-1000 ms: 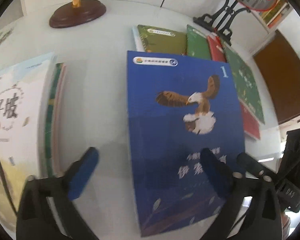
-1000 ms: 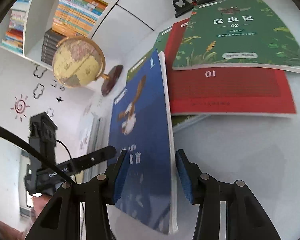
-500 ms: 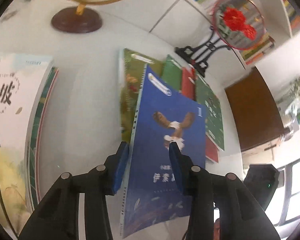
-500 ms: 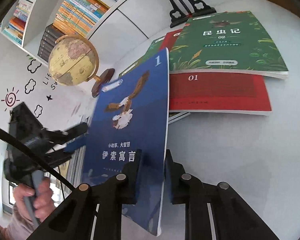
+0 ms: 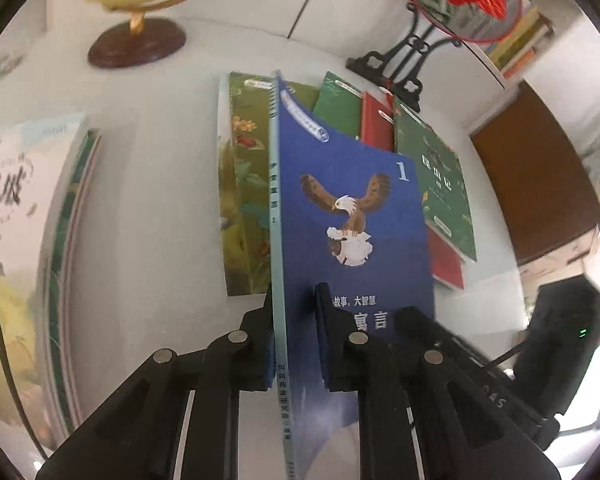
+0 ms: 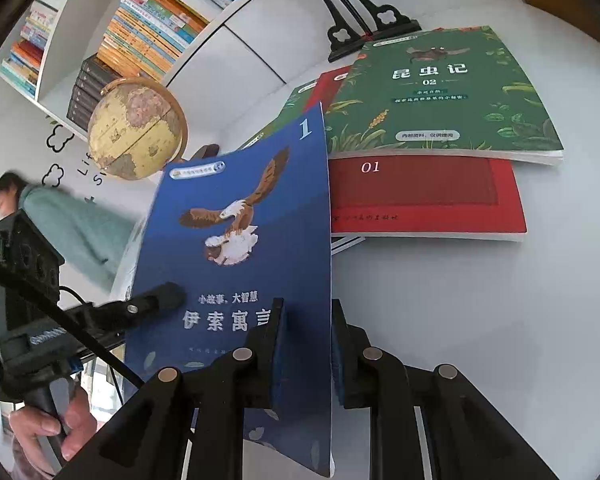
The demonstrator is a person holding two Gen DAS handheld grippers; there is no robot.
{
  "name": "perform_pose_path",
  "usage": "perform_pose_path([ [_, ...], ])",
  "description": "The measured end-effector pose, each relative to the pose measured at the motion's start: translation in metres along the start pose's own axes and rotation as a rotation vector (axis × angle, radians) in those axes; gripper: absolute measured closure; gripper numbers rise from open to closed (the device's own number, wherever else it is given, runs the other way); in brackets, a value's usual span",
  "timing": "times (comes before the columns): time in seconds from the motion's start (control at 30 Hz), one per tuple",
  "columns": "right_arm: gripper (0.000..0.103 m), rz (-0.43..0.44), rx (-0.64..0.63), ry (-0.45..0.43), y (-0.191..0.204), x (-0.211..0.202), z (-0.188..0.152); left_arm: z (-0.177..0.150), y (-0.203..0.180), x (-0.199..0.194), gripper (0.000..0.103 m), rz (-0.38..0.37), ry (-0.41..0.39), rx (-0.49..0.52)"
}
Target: Organize books
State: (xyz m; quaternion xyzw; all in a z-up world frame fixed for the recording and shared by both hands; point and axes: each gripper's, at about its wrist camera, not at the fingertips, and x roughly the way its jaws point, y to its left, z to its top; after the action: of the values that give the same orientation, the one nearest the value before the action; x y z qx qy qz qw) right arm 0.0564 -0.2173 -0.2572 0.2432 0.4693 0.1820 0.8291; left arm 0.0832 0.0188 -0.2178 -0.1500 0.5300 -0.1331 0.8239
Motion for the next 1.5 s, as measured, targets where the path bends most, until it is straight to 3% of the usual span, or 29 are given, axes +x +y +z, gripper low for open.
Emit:
perform_pose_path([
  [0.1, 0.084, -0.033, -0.045, -0.022, 0.011, -0.007, 0.0, 0.003, -0.009, -0.005, 0.09, 0.028, -0.017, 0.037],
  [0.5, 0.086, -0.065, -0.179, -0.1, 0.059, -0.045, 0.019, 0.017, -0.013, -0.024, 0.088, 0.019, -0.029, 0.063],
  [0.93, 0.086, -0.075, -0.187, -0.161, 0.09, -0.067, 0.017, 0.023, -0.006, -0.058, 0.088, -0.018, -0.068, 0.083],
  [1.5, 0.086, 0.006, -0.291, -0.185, 0.186, -0.037, 0.012, 0.03, 0.078, -0.121, 0.087, 0.051, -0.175, 0.004],
])
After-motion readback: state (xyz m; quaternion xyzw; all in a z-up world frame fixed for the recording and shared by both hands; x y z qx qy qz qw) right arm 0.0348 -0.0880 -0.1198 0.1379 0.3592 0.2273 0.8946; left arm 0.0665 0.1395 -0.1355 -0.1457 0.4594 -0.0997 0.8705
